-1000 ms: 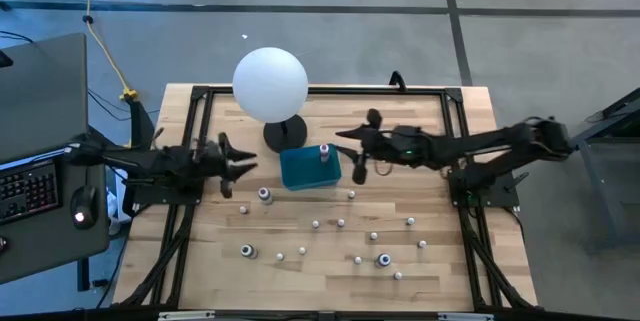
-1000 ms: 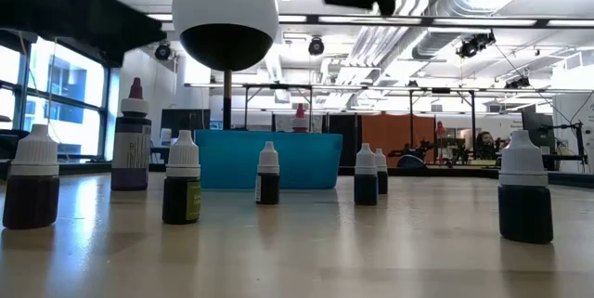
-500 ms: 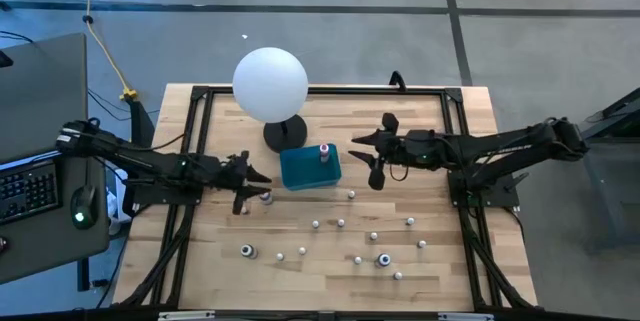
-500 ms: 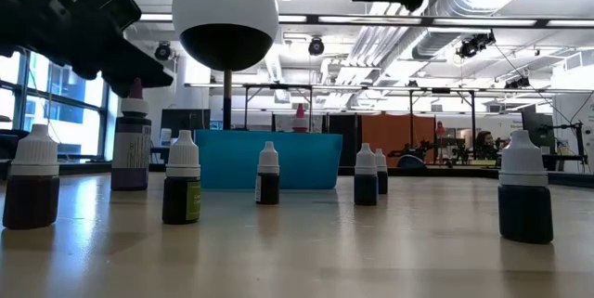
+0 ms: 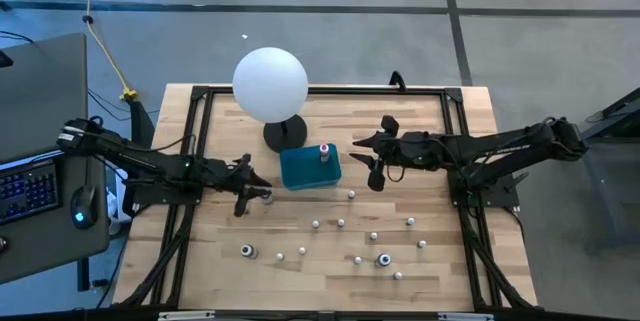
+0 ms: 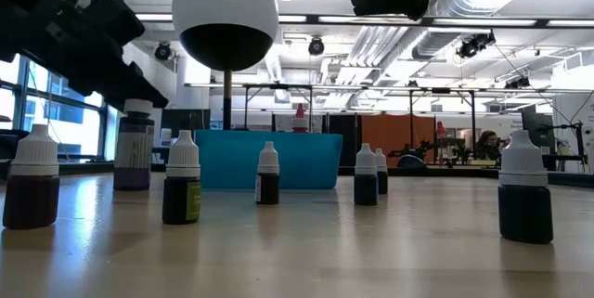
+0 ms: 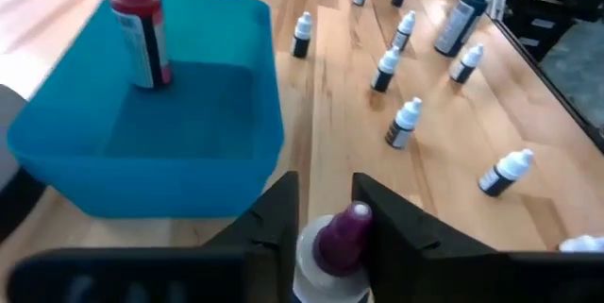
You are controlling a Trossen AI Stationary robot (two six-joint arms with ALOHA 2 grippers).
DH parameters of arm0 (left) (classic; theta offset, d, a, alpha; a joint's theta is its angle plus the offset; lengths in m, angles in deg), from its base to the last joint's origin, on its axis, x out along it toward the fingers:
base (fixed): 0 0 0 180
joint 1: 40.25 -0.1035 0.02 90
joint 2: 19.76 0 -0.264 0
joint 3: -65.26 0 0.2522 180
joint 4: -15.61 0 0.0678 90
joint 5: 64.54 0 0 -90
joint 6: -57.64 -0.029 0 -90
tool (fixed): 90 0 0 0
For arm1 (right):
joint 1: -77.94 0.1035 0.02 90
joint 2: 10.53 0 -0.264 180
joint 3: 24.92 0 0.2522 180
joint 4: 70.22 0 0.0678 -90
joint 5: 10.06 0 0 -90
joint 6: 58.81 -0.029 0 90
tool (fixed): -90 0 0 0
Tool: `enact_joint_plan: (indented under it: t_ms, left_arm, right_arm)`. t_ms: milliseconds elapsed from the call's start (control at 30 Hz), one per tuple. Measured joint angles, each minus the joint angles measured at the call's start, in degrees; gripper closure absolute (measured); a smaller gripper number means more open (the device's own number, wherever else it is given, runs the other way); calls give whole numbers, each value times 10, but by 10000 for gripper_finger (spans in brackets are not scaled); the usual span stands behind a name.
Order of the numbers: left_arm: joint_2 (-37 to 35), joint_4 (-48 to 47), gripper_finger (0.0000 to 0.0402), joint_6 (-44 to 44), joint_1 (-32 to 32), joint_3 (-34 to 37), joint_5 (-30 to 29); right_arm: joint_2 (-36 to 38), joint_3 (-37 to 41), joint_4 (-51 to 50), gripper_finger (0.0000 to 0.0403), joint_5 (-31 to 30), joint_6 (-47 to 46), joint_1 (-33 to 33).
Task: Pick & Place food coloring
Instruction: Put the large violet food coloring bottle into the blue container
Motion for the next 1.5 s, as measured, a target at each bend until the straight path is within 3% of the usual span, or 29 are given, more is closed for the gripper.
enact_joint_plan:
  t_ms: [100,200,300,433,500,633,733,1067,1333,1500]
  left_arm:
    - [-1,9,361,3,0,0,-13]
    - [1,51,372,-2,0,-1,-24]
    - [0,46,372,-13,0,-45,-38]
    - [3,-40,365,-43,0,-141,-68]
    - [26,-82,362,-57,0,-196,-102]
    - [94,-109,360,-44,0,-270,-233]
    - [155,-101,359,-45,-10,-304,-262]
    - [373,3,357,82,-93,-313,-277]
    - [442,79,356,88,-127,-314,-228]
    - [445,79,347,59,-145,-315,-200]
  right_arm:
    - [0,0,0,265,0,0,0]
    - [0,0,-2,265,0,-5,0]
    - [0,0,-5,265,0,-13,0]
    - [0,0,-7,265,0,-13,0]
    - [0,0,-8,265,0,-13,0]
    - [0,0,-9,265,0,-13,0]
    - [0,1,-9,265,0,-13,0]
    - [0,1,-26,265,0,-14,0]
    - [0,1,-56,265,0,-14,0]
    - [0,1,-55,265,-1,-14,0]
